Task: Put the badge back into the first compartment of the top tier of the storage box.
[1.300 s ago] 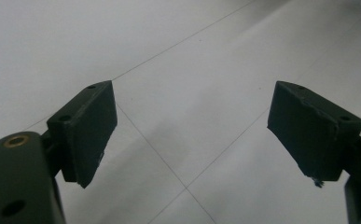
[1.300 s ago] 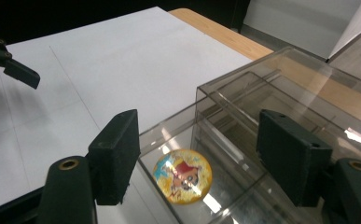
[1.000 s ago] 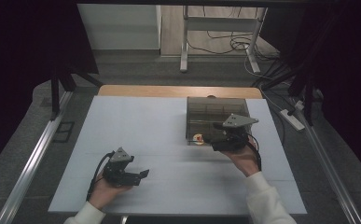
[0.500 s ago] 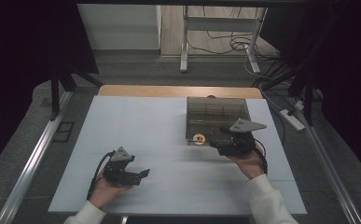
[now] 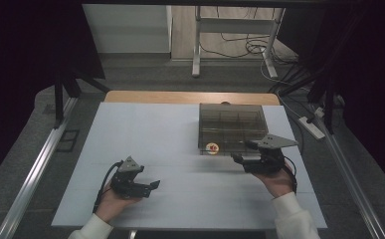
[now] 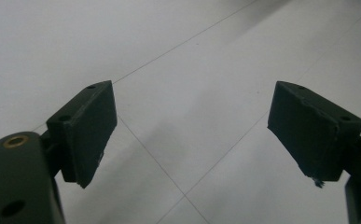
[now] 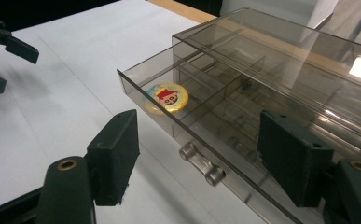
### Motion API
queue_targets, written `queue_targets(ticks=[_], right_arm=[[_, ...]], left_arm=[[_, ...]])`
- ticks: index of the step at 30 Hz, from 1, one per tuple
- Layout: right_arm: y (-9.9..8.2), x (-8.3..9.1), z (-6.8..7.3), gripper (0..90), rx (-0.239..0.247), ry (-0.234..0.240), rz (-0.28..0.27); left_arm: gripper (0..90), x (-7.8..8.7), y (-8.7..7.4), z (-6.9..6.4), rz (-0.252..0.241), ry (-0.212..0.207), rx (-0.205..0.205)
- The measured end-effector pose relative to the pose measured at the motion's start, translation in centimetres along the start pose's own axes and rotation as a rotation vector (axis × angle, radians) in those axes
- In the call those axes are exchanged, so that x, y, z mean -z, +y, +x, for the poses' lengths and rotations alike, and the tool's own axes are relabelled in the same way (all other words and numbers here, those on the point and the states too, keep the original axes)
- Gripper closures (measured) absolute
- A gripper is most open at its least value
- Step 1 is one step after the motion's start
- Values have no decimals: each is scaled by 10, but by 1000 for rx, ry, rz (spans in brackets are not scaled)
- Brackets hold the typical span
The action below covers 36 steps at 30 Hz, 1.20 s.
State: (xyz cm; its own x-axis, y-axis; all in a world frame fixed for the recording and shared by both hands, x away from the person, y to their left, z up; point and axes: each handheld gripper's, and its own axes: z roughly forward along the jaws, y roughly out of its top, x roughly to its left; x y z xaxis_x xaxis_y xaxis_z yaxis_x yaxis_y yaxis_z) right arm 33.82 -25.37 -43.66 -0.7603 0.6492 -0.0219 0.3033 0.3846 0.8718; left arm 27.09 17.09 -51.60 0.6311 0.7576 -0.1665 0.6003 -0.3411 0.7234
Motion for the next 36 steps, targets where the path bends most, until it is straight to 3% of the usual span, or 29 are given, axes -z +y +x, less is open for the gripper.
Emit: queue_targets(ticks=[21, 36], right_arm=[[-33, 42, -1, 296, -41, -52, 6], [-44, 45, -1, 297, -48, -58, 24]], left_arm=[[154, -1, 0, 0, 2, 0, 2], [153, -1, -1, 1, 2, -1, 4]])
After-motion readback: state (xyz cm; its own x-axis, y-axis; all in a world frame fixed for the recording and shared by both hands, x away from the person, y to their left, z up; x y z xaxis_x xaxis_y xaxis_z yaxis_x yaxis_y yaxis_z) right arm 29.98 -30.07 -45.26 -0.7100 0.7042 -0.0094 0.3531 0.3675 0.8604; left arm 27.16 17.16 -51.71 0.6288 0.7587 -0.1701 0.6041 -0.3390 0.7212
